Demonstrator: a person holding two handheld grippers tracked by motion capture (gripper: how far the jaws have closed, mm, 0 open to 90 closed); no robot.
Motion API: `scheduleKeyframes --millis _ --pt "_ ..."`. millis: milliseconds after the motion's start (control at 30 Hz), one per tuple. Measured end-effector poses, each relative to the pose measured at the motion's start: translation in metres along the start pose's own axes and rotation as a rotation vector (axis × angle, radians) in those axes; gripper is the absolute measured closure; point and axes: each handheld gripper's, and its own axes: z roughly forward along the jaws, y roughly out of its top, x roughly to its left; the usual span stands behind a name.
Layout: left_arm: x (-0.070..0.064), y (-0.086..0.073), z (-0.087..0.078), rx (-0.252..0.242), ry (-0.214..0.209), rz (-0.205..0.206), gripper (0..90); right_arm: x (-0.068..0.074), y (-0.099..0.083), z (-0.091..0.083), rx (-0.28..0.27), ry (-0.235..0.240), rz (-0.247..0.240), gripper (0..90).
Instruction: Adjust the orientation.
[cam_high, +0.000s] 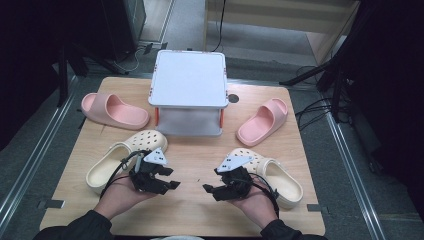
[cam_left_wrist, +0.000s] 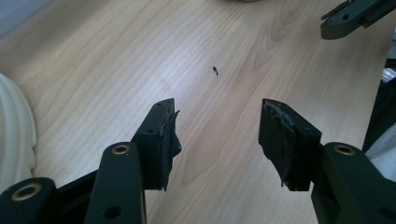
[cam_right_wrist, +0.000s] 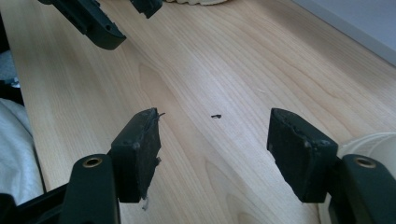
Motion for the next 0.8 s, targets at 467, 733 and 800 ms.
scheduleKeyframes --millis 467,733,800 --pt "0.000 -0.001 -0.004 0.016 -0.041 -0.022 49.8 0.003 0.003 0.001 -0.015 0.016 -0.002 38.2" --pt "0.004 -0.008 -0.012 0.006 -0.032 -0.036 44.6 -0.002 0.006 -0.001 -0.021 0.026 0.010 41.6" --pt "0.004 -0.009 -0.015 0.001 -0.028 -0.041 43.9 -0.002 0.006 -0.001 -0.021 0.033 0.014 42.9"
